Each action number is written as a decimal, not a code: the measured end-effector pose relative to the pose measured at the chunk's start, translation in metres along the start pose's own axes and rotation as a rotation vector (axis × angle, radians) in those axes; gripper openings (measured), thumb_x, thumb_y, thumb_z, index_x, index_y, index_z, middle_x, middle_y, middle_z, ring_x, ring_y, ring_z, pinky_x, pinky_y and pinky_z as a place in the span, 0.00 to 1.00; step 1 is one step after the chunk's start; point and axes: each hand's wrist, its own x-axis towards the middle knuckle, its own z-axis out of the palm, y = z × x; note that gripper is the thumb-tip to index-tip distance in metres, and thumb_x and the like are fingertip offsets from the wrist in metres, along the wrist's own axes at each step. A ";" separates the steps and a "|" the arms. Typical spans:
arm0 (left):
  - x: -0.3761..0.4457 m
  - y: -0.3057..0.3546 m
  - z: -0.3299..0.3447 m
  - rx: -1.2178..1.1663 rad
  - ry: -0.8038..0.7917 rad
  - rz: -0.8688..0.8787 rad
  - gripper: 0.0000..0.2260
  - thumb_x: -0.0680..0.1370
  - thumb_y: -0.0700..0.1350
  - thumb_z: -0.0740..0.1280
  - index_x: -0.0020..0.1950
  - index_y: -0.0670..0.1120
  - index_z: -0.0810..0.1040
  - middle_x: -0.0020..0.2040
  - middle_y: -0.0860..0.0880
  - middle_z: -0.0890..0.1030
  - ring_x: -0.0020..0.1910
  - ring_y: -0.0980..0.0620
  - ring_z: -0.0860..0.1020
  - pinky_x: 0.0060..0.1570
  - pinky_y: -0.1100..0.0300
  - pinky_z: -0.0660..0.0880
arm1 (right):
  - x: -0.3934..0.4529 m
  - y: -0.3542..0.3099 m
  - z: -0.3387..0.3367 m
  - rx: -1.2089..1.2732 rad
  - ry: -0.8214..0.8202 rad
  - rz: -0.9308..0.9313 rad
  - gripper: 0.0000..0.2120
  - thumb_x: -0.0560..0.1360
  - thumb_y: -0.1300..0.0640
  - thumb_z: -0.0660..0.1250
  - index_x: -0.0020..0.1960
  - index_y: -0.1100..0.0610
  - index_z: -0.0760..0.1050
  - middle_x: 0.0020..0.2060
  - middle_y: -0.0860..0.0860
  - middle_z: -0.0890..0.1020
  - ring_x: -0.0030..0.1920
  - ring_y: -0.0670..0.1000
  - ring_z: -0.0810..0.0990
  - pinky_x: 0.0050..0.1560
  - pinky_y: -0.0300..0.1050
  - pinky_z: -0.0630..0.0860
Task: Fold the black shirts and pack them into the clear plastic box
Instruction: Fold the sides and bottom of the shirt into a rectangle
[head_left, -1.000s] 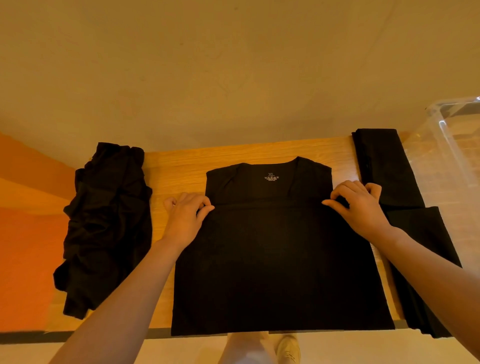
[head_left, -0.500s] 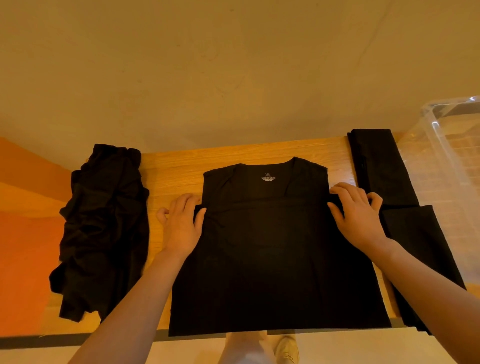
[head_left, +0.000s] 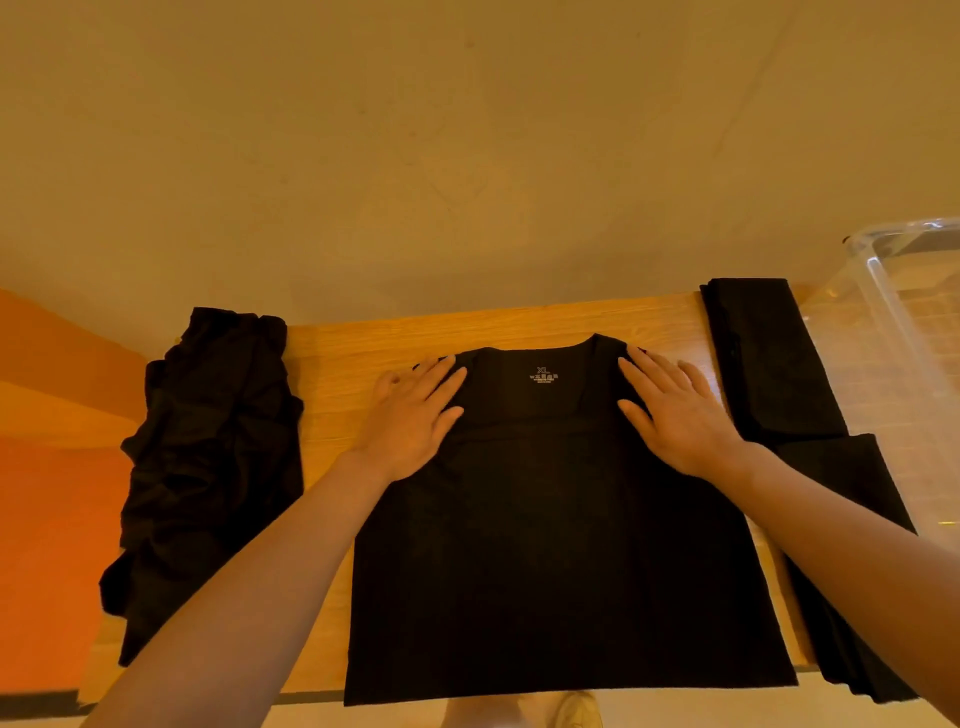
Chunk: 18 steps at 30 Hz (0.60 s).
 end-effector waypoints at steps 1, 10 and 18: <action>0.008 0.000 0.006 0.018 -0.063 -0.038 0.28 0.81 0.62 0.42 0.79 0.53 0.49 0.80 0.52 0.49 0.78 0.52 0.46 0.72 0.48 0.51 | 0.003 -0.001 0.006 0.007 -0.017 0.020 0.36 0.75 0.37 0.34 0.78 0.53 0.47 0.78 0.49 0.46 0.77 0.49 0.42 0.75 0.51 0.41; 0.020 -0.021 0.017 -0.015 -0.126 -0.208 0.41 0.71 0.75 0.39 0.77 0.55 0.34 0.76 0.55 0.33 0.75 0.52 0.32 0.72 0.41 0.37 | 0.008 0.005 0.019 0.011 0.002 0.124 0.35 0.76 0.35 0.31 0.78 0.52 0.37 0.77 0.47 0.37 0.75 0.45 0.33 0.76 0.50 0.34; 0.032 -0.002 0.024 0.048 0.079 0.053 0.28 0.81 0.61 0.38 0.78 0.51 0.55 0.79 0.50 0.53 0.78 0.52 0.47 0.71 0.46 0.47 | 0.017 -0.001 0.017 0.002 0.032 0.038 0.33 0.79 0.37 0.35 0.78 0.53 0.42 0.78 0.48 0.43 0.76 0.45 0.34 0.76 0.51 0.35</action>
